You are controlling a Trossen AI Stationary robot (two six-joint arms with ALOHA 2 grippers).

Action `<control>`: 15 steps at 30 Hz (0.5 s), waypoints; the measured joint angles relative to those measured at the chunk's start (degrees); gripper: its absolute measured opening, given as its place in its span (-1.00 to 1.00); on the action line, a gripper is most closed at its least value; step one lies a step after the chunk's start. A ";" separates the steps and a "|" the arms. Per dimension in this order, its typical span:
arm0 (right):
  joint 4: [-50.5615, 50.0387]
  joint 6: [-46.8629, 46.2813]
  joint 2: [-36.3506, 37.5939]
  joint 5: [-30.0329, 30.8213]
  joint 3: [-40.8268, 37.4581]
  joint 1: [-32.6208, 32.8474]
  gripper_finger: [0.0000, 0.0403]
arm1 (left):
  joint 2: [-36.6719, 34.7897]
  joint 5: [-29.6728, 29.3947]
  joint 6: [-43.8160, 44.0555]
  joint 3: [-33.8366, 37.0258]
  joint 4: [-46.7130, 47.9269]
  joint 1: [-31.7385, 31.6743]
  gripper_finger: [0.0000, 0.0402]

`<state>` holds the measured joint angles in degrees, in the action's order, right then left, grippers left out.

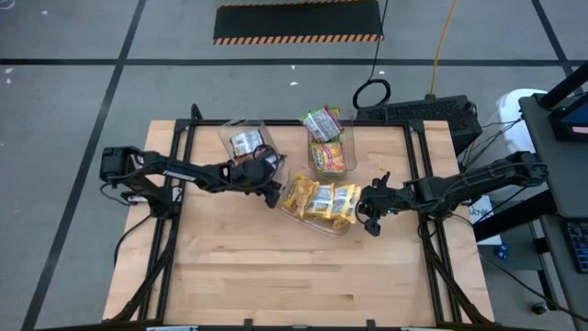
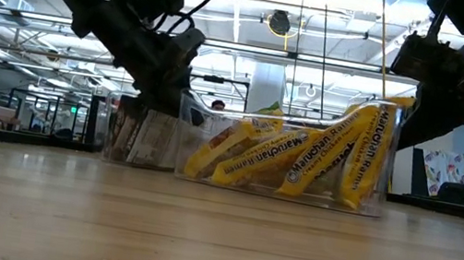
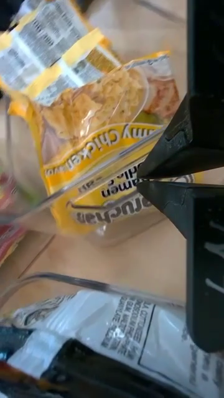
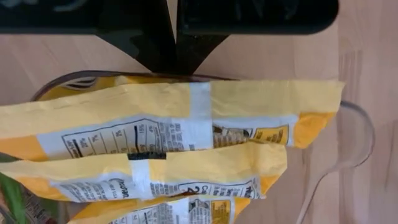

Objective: Sort Maruchan noodles
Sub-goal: Adjust the transparent bins

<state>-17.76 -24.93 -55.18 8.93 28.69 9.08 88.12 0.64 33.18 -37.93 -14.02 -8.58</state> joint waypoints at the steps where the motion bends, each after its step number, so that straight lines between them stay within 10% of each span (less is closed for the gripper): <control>1: 0.00 0.33 0.00 0.00 0.00 0.00 -1.00 | -0.01 0.03 0.19 0.00 0.06 0.60 -0.87; 15: 0.35 1.53 -0.02 -0.22 -0.04 -2.41 -1.00 | -0.11 -0.45 4.37 0.07 0.63 7.08 -0.87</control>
<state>-17.41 -23.40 -55.20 8.71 28.64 6.67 88.01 0.20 37.55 -37.87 -13.39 -1.50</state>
